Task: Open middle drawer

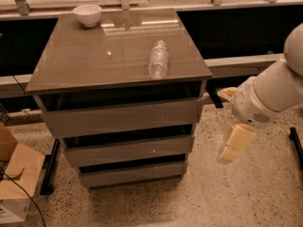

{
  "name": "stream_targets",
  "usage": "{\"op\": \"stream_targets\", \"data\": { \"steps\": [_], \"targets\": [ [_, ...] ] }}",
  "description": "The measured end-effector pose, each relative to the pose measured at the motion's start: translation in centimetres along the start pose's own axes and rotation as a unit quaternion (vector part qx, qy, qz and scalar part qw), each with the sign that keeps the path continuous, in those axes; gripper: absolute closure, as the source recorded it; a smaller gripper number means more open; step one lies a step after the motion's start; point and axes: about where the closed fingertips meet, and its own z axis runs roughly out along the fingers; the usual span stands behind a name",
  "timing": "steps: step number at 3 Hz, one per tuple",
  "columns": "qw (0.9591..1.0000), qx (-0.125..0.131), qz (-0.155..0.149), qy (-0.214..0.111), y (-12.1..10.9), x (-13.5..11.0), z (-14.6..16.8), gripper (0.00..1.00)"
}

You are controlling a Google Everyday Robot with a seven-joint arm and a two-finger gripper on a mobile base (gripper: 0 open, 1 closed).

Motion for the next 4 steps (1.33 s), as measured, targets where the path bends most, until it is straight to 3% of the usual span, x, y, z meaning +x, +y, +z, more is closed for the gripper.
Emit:
{"op": "stream_targets", "data": {
  "steps": [1, 2, 3, 4],
  "targets": [
    [1.0000, -0.001, 0.002, 0.001, 0.1, 0.1, 0.1, 0.00],
    [0.9999, -0.012, 0.010, -0.005, 0.7, -0.4, 3.0, 0.00],
    [0.9986, -0.017, 0.023, -0.045, 1.3, -0.9, 7.0, 0.00],
    [0.9940, -0.016, 0.039, -0.101, 1.2, -1.4, 12.5, 0.00]
  ]
}}
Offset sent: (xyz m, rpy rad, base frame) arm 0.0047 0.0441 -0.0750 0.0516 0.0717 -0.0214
